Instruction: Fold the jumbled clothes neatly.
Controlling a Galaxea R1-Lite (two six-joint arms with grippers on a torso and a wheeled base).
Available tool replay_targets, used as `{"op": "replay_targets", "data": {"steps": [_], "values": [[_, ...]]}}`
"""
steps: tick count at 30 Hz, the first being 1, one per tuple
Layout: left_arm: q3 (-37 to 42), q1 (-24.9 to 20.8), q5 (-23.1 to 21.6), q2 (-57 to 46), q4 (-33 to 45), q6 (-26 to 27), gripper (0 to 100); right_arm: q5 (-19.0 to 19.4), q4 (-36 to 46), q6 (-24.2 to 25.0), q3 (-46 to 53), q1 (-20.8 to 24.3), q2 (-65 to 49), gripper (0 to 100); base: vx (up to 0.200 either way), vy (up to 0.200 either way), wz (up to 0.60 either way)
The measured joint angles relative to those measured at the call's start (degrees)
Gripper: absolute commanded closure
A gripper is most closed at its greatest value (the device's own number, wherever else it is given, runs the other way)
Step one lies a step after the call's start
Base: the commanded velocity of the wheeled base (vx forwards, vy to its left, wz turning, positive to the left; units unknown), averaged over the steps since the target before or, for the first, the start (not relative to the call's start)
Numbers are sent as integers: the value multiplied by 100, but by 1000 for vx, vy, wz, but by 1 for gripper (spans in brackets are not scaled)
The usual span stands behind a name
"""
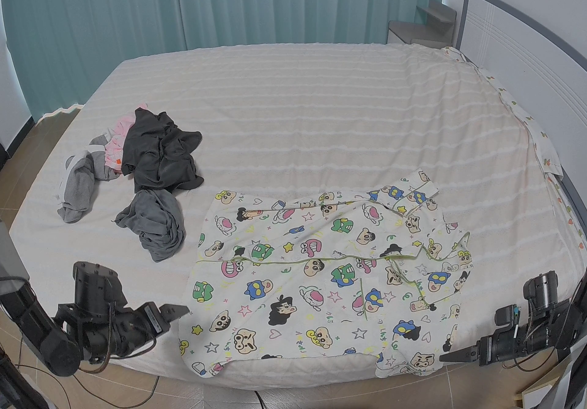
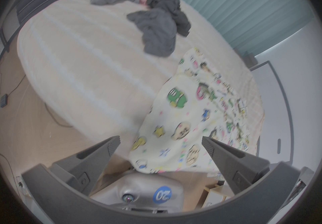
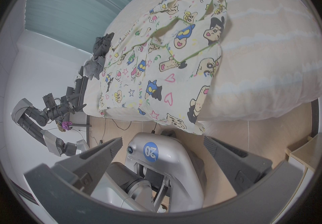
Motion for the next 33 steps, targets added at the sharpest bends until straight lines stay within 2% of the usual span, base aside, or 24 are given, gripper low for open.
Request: {"op": "replay_targets", "data": {"steps": [14,23,30,33], "values": [[-2181,102,-20,-450,1818,117,0,158,-13,4,-2,-123,-276,0,171,0,0],[-2972,118,20,-9,1958,197,0,185,-27,2,-2,-132,-315,0,0,0,0],[-3978,150,35,690,2352,800,0,188,-29,2,-2,-127,-336,0,0,0,0],[-4435,182,33,1108,2450,1297,0,190,-27,0,-2,-127,-345,0,0,0,0]]}}
